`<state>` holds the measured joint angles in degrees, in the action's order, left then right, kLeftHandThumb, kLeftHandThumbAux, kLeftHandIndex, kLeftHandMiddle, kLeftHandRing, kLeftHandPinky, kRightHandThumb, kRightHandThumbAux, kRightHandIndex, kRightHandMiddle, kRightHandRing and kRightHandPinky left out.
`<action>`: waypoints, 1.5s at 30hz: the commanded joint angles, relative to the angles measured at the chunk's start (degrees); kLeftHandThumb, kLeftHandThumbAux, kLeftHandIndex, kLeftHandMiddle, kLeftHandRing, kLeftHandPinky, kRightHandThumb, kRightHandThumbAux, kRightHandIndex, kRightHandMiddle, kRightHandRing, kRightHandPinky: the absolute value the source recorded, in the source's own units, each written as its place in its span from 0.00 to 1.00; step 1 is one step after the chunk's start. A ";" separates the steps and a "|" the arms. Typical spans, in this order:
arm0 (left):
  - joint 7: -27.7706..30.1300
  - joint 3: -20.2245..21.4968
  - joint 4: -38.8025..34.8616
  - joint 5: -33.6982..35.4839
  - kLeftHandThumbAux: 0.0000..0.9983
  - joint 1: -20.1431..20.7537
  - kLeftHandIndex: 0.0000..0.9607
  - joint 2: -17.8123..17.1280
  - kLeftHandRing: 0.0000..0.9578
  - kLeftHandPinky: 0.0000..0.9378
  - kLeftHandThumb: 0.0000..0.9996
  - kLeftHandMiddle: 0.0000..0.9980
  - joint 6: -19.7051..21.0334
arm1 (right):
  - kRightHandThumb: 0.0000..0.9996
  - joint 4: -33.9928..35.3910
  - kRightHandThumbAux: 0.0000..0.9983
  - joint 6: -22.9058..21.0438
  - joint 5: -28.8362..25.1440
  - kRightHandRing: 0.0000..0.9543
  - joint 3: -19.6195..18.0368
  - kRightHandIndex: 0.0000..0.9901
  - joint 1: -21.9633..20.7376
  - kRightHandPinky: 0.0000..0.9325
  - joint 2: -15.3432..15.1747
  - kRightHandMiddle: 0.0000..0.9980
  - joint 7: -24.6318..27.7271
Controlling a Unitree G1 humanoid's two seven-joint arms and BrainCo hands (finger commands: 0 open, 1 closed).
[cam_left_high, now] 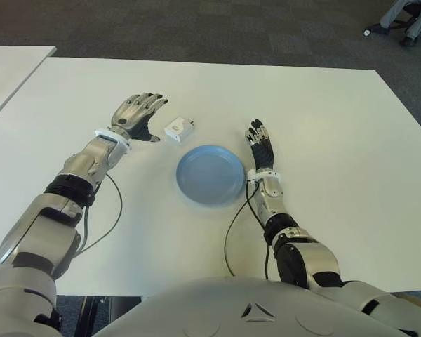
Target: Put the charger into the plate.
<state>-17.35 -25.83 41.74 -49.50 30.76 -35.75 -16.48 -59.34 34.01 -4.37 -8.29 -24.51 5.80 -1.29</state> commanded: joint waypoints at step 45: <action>7.84 -15.90 15.57 -3.45 0.64 1.89 0.00 8.08 0.07 0.12 0.00 0.06 -7.41 | 0.00 11.46 0.59 -4.61 -0.23 0.03 0.96 0.02 8.38 0.05 0.88 0.06 -1.63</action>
<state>-11.76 -38.14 54.45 -49.56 35.70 -28.60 -23.88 -48.47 30.88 -4.34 -7.77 -18.30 4.60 -2.50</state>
